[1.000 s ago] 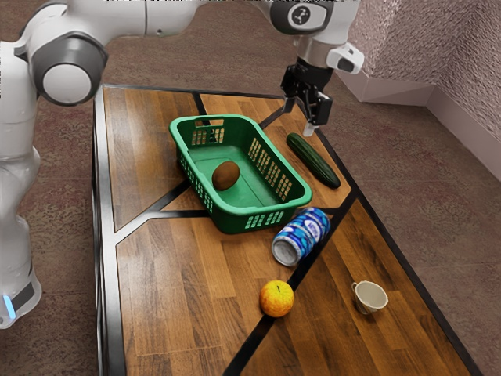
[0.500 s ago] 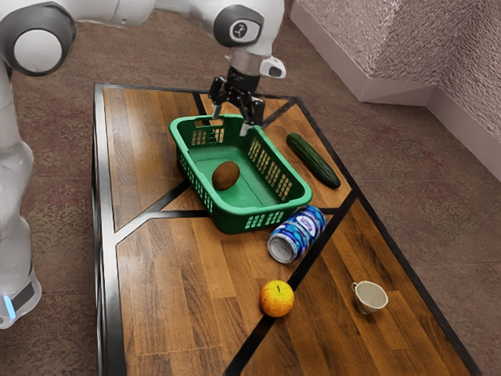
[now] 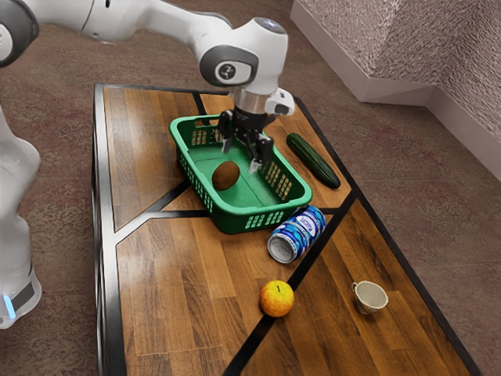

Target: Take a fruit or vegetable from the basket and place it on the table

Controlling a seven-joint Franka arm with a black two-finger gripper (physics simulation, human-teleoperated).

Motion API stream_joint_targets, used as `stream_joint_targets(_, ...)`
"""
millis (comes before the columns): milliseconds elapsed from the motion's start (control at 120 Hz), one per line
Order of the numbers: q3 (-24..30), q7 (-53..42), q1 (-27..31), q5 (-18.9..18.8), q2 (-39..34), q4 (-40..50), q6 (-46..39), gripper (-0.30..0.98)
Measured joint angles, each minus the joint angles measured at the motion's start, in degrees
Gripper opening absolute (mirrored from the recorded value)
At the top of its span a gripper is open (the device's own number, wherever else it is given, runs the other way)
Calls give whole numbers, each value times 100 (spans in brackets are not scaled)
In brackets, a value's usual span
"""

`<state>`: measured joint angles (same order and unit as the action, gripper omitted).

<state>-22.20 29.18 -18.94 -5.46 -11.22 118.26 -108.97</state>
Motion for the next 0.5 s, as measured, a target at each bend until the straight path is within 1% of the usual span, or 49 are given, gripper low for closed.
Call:
stream_joint_targets(192, -190, 279, 14, -13, -3, 61, -135, 69)
stream_joint_targets(317, -331, 424, 18, -15, -195, 329, -214, 69)
stream_joint_targets(500, -445, 579, 17, -21, -192, 492, -352, 69)
